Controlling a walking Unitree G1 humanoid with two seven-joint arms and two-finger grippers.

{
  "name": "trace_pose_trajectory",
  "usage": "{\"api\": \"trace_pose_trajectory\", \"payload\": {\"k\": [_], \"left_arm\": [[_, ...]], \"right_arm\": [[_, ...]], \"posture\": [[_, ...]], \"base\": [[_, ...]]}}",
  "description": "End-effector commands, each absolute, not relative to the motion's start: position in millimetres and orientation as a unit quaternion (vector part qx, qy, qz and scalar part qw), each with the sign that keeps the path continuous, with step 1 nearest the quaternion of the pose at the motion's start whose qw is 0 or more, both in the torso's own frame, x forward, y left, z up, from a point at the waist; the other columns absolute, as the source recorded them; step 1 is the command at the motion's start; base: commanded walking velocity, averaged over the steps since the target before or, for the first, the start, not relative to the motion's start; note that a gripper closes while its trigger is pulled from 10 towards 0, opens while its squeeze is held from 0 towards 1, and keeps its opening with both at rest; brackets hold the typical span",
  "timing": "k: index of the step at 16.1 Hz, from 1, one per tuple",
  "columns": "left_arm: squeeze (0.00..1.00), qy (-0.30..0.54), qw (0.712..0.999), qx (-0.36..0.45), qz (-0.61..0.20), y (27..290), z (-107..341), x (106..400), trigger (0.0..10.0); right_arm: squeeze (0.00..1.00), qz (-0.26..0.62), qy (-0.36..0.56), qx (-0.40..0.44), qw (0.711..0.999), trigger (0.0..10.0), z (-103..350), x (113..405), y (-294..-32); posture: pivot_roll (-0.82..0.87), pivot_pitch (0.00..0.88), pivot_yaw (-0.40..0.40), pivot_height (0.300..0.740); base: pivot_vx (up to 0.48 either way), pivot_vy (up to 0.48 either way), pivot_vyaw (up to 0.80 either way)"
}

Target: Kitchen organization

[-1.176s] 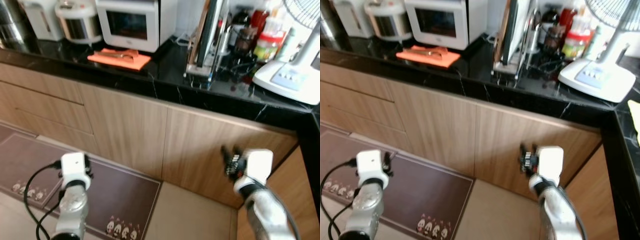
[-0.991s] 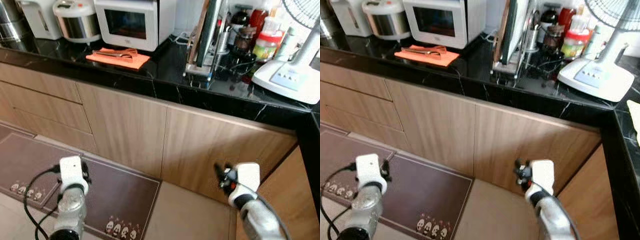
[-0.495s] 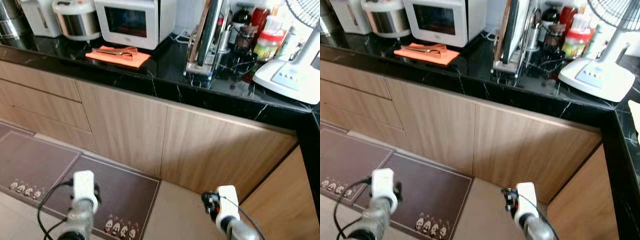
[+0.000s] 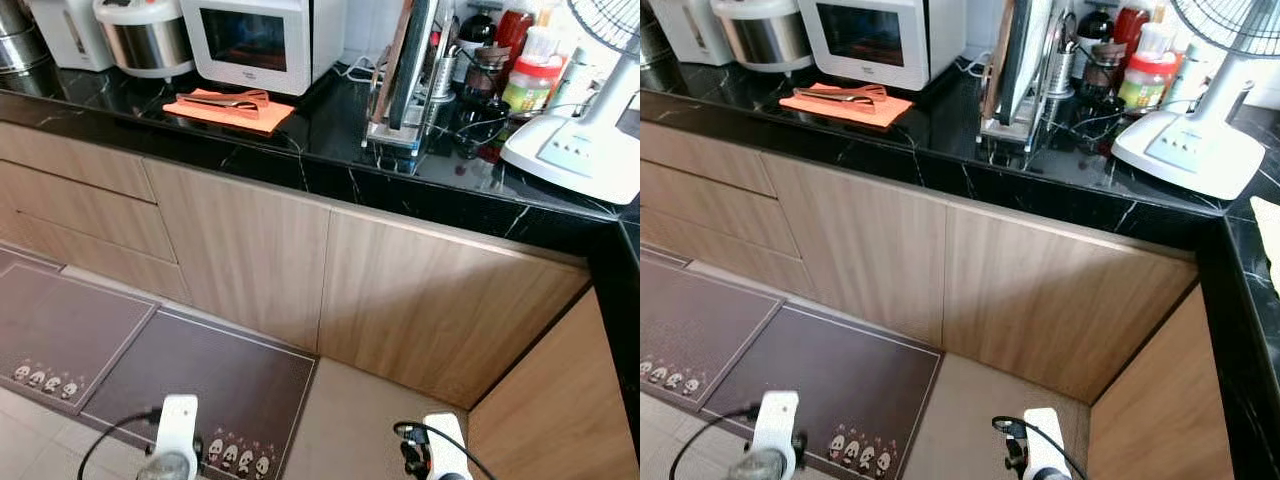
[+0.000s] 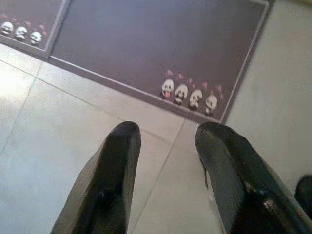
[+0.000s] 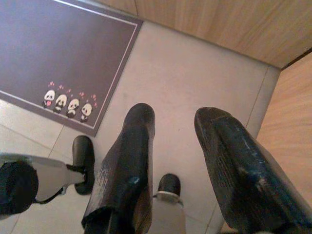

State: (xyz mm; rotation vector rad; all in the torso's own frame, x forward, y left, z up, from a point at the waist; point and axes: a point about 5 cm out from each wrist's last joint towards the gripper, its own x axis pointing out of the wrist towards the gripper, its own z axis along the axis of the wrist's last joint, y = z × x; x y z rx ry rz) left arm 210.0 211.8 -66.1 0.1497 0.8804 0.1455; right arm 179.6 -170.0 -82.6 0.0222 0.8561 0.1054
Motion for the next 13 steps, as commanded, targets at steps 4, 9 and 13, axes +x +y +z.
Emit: {"api": "trace_pose_trajectory", "payload": {"k": [4, 9, 13], "left_arm": [[0.00, 0.448, 0.885, 0.131, 0.011, 206.2, -73.6, 198.7, 10.0], [0.00, 0.445, 0.885, 0.136, -0.012, 202.0, -72.6, 201.9, 10.0], [0.00, 0.451, 0.882, 0.137, -0.007, 204.6, -74.3, 198.0, 10.0]], "right_arm": [[0.00, -0.026, 0.410, 0.042, 0.911, 10.0, -80.0, 184.3, -188.5], [0.00, -0.052, 0.426, 0.057, 0.902, 10.0, -84.5, 174.1, -196.9], [0.00, -0.057, 0.434, 0.059, 0.897, 10.0, -87.6, 165.1, -201.8]], "posture": [[-0.11, 0.000, -0.041, 0.740], [-0.12, 0.001, -0.039, 0.740], [-0.11, 0.001, -0.042, 0.740]], "base": [[0.000, 0.000, 0.00], [0.000, 0.000, 0.00], [0.000, 0.000, 0.00]]}}
